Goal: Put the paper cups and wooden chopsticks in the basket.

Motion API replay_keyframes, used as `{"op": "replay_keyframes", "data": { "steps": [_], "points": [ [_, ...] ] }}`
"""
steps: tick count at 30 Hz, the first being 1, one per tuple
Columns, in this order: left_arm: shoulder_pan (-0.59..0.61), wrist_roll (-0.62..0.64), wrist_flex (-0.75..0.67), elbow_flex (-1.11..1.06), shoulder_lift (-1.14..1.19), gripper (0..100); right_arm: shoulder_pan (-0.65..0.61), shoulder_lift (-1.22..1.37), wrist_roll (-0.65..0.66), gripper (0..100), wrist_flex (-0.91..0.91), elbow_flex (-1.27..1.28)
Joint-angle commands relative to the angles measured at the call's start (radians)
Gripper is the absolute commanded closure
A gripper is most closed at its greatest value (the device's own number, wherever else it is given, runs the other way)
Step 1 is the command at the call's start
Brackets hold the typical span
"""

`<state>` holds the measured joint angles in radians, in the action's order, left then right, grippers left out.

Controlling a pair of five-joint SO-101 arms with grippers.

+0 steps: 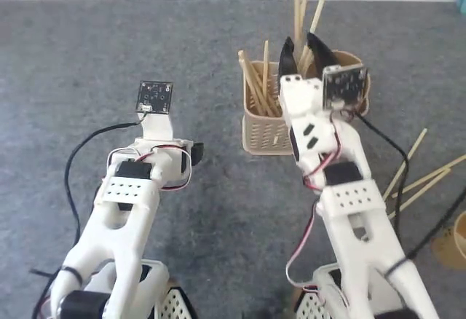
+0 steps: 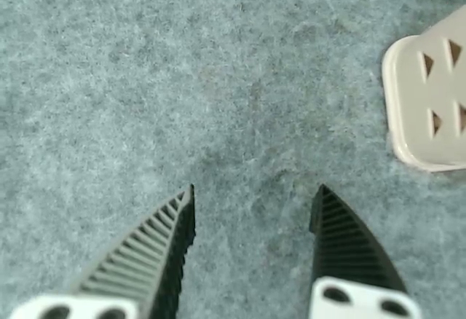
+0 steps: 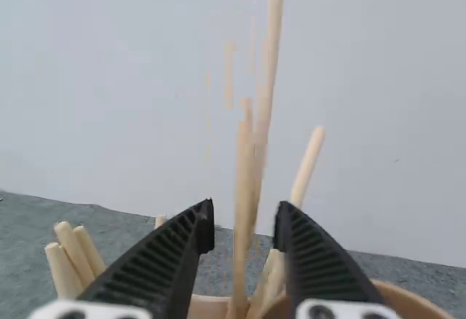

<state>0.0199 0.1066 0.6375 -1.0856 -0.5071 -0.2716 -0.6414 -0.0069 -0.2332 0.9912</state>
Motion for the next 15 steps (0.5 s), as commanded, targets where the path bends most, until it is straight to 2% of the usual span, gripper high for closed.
{"op": "replay_keyframes", "data": {
  "steps": [1, 4, 7, 15],
  "points": [
    [0.006, 0.003, -0.026, 0.061, -0.009, 75, 0.012, -0.153, 0.014, 82.2, -0.015, 0.057],
    [0.006, 0.003, -0.026, 0.064, -0.003, 75, 0.012, -0.269, 0.014, 82.2, 0.031, 0.101],
    [0.006, 0.003, -0.026, 0.064, -0.003, 75, 0.012, -0.352, 0.008, 82.0, 0.191, 0.060],
    [0.008, 0.003, -0.026, 0.059, -0.002, 75, 0.105, -0.418, -0.213, 81.9, 0.558, -0.199]
  ]
}}
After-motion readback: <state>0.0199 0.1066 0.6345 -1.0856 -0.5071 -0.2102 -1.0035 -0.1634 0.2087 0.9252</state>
